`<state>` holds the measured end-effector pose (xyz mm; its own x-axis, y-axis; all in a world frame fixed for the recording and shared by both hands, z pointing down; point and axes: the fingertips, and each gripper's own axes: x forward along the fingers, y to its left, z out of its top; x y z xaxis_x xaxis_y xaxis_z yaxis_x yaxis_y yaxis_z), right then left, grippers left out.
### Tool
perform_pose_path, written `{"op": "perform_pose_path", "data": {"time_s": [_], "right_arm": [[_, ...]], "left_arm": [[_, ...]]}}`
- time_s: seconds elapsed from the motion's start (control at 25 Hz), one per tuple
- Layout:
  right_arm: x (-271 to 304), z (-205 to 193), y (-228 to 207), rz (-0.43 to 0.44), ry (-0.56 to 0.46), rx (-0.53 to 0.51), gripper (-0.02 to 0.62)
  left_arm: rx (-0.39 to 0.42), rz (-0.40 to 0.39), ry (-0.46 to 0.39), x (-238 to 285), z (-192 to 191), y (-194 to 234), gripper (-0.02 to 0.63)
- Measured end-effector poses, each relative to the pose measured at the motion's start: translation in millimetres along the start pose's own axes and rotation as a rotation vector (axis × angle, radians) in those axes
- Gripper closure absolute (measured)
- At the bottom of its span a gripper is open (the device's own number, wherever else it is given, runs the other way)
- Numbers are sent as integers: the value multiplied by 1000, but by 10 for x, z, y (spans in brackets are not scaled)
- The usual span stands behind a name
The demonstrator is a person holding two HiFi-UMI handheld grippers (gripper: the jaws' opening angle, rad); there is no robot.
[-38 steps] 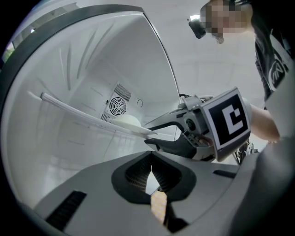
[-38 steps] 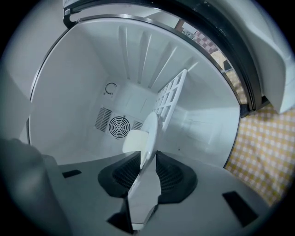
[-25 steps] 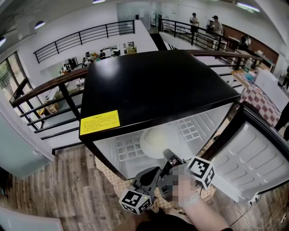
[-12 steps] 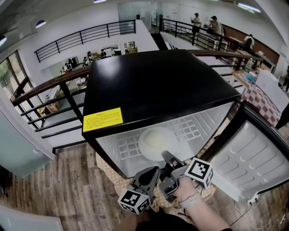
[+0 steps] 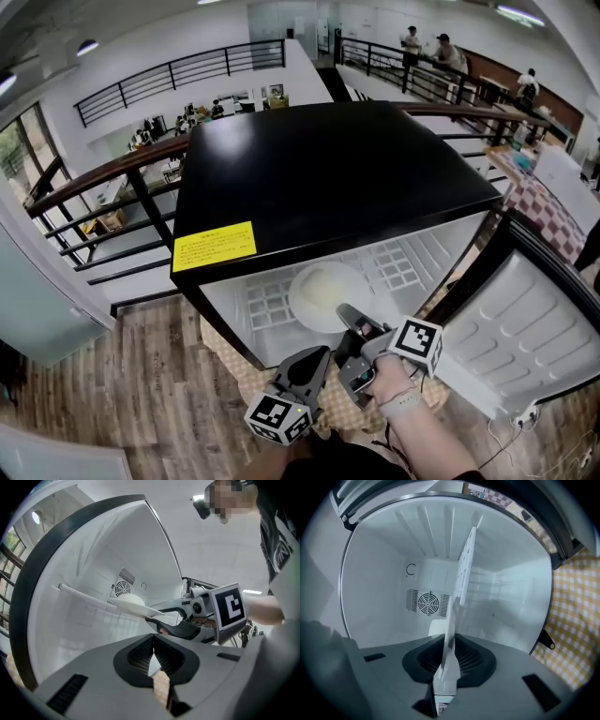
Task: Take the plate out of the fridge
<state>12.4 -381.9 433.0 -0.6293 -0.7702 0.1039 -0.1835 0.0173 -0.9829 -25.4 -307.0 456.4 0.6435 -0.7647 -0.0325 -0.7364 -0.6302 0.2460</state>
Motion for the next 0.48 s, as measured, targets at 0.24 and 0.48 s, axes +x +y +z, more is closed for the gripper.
{"op": "perform_pose_path", "data": {"time_s": [0.24, 0.48], "right_arm": [[-90, -40, 20, 1, -44, 10, 541], [-110, -93, 20, 19, -32, 12, 540]], "left_arm": [[-2, -3, -3, 17, 1, -10, 598], [-8, -1, -1, 20, -19, -16, 598]]}}
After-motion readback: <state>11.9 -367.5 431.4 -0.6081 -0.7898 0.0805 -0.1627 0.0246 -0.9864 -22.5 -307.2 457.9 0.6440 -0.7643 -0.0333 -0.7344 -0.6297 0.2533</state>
